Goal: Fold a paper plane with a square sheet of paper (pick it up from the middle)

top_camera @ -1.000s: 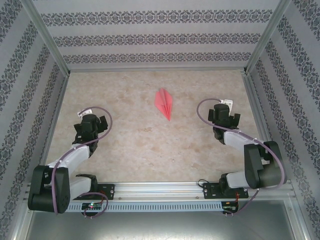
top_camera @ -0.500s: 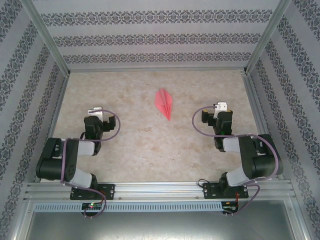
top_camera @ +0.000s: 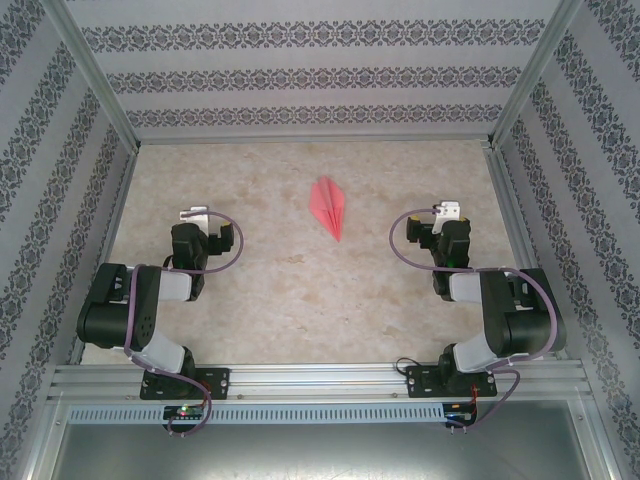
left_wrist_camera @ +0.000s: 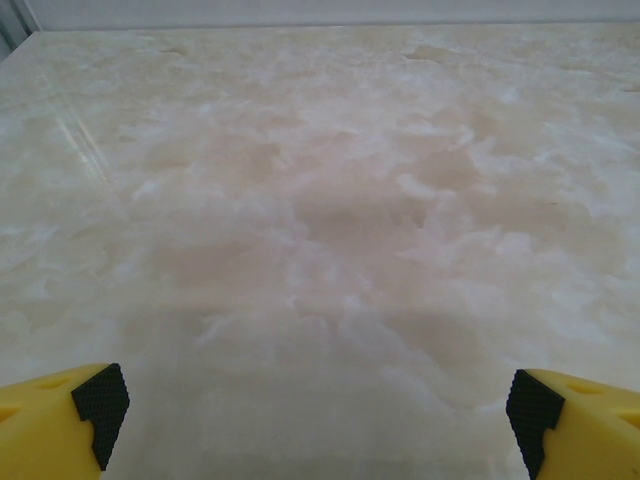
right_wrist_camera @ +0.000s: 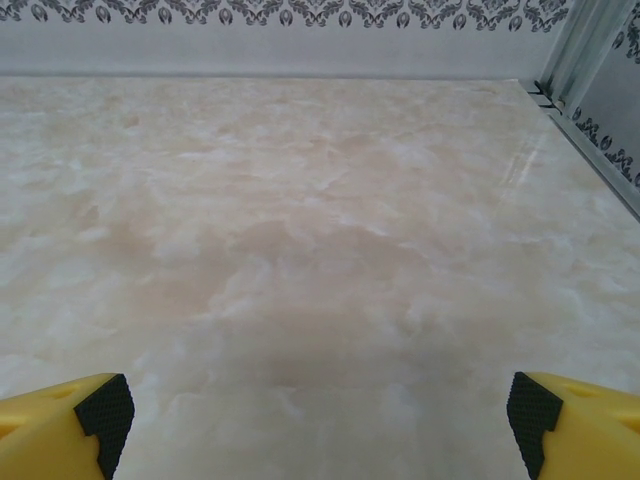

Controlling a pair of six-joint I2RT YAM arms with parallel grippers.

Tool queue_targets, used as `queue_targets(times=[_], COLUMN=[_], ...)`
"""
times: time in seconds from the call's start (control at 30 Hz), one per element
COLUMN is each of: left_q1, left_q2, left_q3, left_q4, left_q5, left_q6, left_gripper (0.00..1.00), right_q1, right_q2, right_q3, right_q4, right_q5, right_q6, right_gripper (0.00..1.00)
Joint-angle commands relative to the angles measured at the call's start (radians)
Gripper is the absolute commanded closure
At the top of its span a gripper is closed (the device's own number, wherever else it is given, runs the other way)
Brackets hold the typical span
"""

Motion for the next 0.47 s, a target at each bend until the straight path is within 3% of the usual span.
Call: queue_targets(times=[0.0, 0.4, 0.43], left_q1=[0.013, 0.013, 0.012], left_q2=[0.004, 0.006, 0.006], left_q3=[0.011, 0.016, 0.015], left_q4=[0.009, 0.003, 0.004], left_q5=[0.015, 0.018, 0.018], left_q6=[0.020, 0.020, 0.020], left_gripper=[0.00, 0.00, 0.00], right_q1=[-0.002, -0.002, -0.002], right_q2=[0.003, 0.001, -0.002], right_q3=[0.018, 0.013, 0.006], right_q4=[0.005, 0.012, 0.023], right_q5=[-0.023, -0.027, -0.069], right_q6=[0.014, 0.013, -0.001], right_gripper=[0.02, 0.02, 0.02])
